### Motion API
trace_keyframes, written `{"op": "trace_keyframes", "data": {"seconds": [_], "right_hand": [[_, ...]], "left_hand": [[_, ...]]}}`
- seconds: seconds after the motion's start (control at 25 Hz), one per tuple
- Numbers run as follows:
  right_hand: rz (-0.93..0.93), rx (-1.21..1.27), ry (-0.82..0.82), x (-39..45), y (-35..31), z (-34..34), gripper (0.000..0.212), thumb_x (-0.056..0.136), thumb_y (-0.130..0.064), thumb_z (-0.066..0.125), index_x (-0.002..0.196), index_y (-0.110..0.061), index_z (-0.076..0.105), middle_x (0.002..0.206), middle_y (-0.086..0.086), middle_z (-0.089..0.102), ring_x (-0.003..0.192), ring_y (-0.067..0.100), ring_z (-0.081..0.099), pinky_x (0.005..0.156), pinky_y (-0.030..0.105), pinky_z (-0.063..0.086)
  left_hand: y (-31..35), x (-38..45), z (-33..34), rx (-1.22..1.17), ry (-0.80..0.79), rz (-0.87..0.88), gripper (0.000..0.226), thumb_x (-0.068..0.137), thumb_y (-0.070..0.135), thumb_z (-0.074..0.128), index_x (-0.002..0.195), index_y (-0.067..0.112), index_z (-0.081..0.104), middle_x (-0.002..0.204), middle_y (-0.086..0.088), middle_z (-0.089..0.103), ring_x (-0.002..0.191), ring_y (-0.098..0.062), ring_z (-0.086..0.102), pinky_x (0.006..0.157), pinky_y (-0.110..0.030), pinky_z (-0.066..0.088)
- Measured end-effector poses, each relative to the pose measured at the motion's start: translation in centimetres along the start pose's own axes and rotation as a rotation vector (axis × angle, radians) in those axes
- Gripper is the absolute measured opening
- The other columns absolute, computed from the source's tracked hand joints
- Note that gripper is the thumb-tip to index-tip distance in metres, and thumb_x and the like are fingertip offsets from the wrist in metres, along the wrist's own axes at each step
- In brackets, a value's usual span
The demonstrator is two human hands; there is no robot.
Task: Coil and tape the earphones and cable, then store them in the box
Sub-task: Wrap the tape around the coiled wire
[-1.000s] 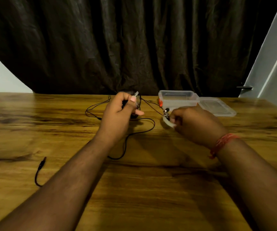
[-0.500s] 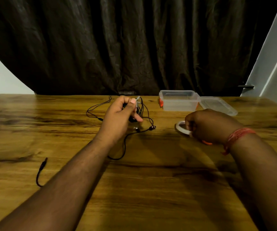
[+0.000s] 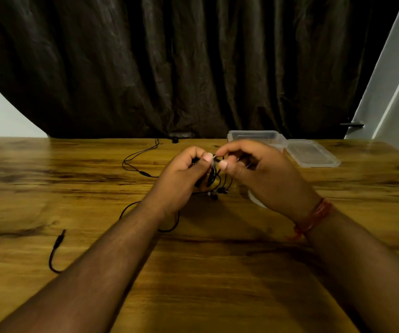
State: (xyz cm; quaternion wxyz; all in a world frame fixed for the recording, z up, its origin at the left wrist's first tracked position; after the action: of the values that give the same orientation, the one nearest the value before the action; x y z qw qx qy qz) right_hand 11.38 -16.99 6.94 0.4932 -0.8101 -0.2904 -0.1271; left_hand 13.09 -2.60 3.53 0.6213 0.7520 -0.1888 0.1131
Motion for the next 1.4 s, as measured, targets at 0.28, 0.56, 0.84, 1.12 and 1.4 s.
{"op": "trace_keyframes", "data": {"seconds": [0.28, 0.56, 0.84, 1.12, 1.4], "right_hand": [[0.100, 0.192, -0.052, 0.2, 2.0, 0.8, 0.011, 0.086, -0.012, 0.071, 0.097, -0.011, 0.069, 0.081, 0.007, 0.058, 0.071, 0.018, 0.050, 0.064, 0.026, 0.044], [0.186, 0.179, -0.100, 0.0, 2.3, 0.5, 0.003, 0.086, -0.016, 0.071, 0.086, -0.013, 0.070, 0.069, -0.002, 0.056, 0.064, 0.012, 0.047, 0.061, 0.028, 0.042], [0.149, 0.243, -0.067, -0.1, 1.9, 1.1, 0.013, 0.086, -0.011, 0.070, 0.099, -0.011, 0.067, 0.077, 0.003, 0.057, 0.061, 0.014, 0.048, 0.054, 0.019, 0.041], [0.224, 0.306, -0.082, -0.2, 2.1, 1.0, 0.006, 0.088, -0.007, 0.065, 0.090, -0.001, 0.065, 0.078, 0.008, 0.065, 0.068, 0.012, 0.063, 0.060, 0.023, 0.052], [0.366, 0.722, -0.130, -0.5, 2.6, 1.8, 0.012, 0.080, 0.001, 0.065, 0.085, -0.007, 0.058, 0.082, 0.018, 0.058, 0.062, 0.020, 0.059, 0.056, 0.031, 0.053]], "left_hand": [[-0.2, -0.2, 0.6, 0.036, -0.073, 0.006, 0.020, 0.102, 0.021, 0.046, 0.084, 0.021, 0.055, 0.066, 0.008, 0.049, 0.056, -0.003, 0.042, 0.054, -0.019, 0.037], [-0.2, -0.1, 0.7, -0.001, -0.122, 0.016, 0.017, 0.096, 0.029, 0.048, 0.082, 0.021, 0.054, 0.069, 0.007, 0.047, 0.056, -0.002, 0.040, 0.052, -0.015, 0.035], [-0.2, 0.1, 0.4, -0.039, -0.088, 0.022, 0.015, 0.091, 0.033, 0.050, 0.081, 0.024, 0.057, 0.071, 0.000, 0.047, 0.055, -0.004, 0.039, 0.050, -0.017, 0.034], [-0.2, 0.1, 0.6, -0.010, -0.098, 0.028, 0.015, 0.092, 0.034, 0.050, 0.079, 0.029, 0.057, 0.066, 0.010, 0.048, 0.055, -0.002, 0.040, 0.051, -0.019, 0.034], [-0.1, -0.1, 0.9, -0.010, -0.127, 0.045, 0.017, 0.098, 0.024, 0.049, 0.083, 0.025, 0.056, 0.067, 0.015, 0.052, 0.055, 0.001, 0.041, 0.052, -0.015, 0.036]]}}
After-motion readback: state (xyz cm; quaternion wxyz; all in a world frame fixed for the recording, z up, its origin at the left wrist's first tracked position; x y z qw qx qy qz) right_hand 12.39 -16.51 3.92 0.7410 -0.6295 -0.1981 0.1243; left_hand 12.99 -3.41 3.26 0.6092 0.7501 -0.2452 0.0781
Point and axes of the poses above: each hand's wrist, its own x-axis towards the middle knuckle, its own z-axis out of the palm, y = z × x, the point moved 7 cm from there along x, towards the middle knuckle
